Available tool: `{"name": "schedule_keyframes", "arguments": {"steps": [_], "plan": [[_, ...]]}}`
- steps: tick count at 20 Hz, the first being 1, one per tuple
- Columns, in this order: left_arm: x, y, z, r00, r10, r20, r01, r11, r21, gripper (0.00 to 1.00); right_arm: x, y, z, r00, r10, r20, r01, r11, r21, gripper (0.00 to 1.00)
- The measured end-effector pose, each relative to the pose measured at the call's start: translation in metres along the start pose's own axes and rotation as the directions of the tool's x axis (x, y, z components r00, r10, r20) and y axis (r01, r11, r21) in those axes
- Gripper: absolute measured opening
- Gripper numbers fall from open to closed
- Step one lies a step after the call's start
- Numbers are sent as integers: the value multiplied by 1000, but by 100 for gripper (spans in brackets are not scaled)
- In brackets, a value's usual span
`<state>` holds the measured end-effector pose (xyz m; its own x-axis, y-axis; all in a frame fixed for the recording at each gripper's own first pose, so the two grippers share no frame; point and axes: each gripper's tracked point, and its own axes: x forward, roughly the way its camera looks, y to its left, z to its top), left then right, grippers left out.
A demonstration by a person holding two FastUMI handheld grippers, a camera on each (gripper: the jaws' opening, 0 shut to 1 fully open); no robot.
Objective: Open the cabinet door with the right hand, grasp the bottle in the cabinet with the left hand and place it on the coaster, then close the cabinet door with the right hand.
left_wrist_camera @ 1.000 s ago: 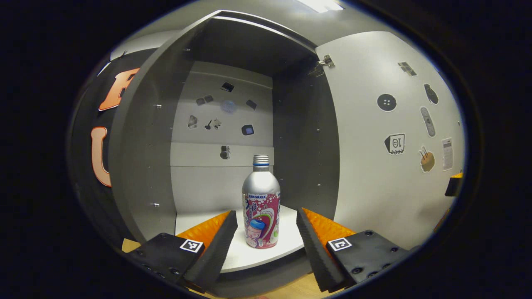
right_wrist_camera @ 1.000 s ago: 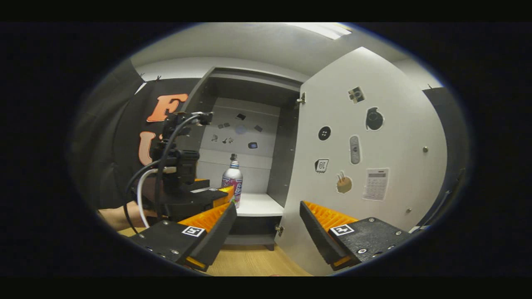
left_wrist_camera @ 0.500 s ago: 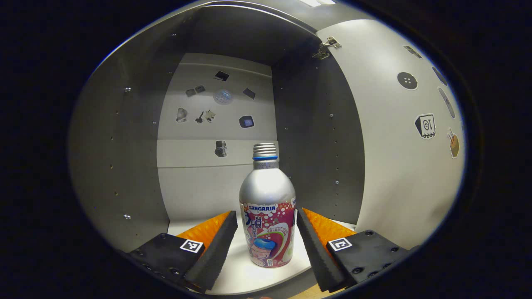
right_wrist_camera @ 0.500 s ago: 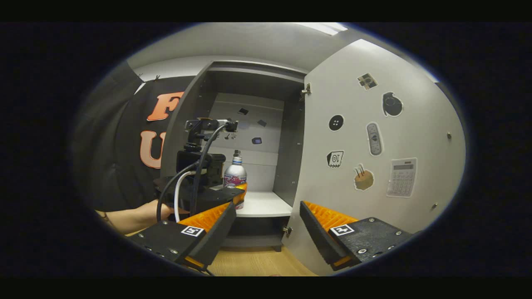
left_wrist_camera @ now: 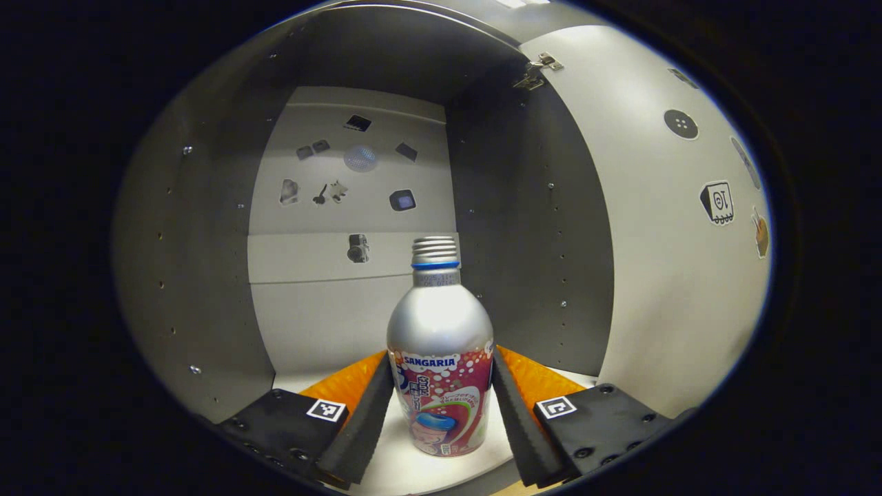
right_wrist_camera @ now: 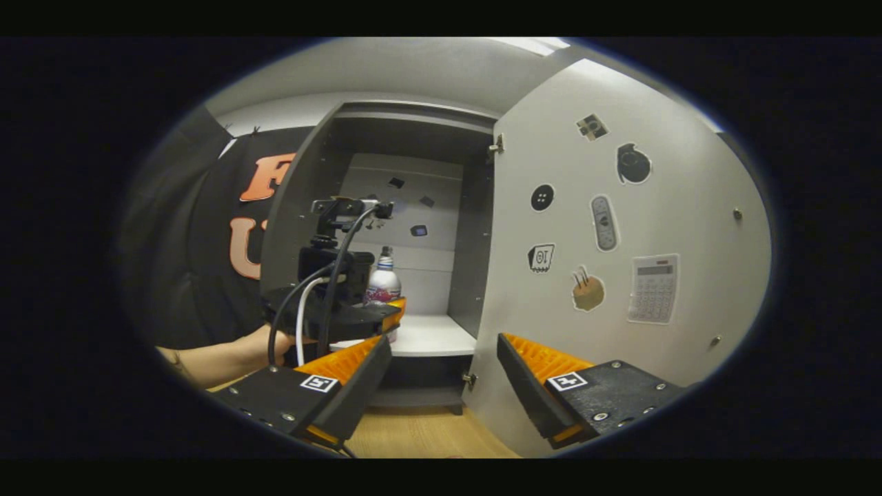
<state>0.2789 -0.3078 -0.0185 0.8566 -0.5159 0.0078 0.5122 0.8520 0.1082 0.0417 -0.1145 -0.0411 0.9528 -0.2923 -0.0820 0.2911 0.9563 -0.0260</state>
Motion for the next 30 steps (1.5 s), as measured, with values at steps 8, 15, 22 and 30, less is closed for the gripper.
{"name": "schedule_keyframes", "arguments": {"steps": [8, 15, 22, 30], "plan": [[-49, 1, 25, 996, 39, 84, -38, 999, -16, 82, -19, -8, 3, 999, 36, 20, -36, 999, 20, 95], [-150, -12, 25, 988, 104, 116, -104, 995, 0, 82, -49, 2, -1, 988, 148, 41, -148, 989, -2, 95], [-263, -11, -42, 980, 186, 64, -187, 982, -4, 81, -65, 5, -17, 983, 182, 25, -183, 983, 31, 95], [-343, -16, -159, 992, 116, -52, -118, 992, -34, 82, -91, 31, -35, 994, 102, -32, -101, 994, 30, 95]]}}
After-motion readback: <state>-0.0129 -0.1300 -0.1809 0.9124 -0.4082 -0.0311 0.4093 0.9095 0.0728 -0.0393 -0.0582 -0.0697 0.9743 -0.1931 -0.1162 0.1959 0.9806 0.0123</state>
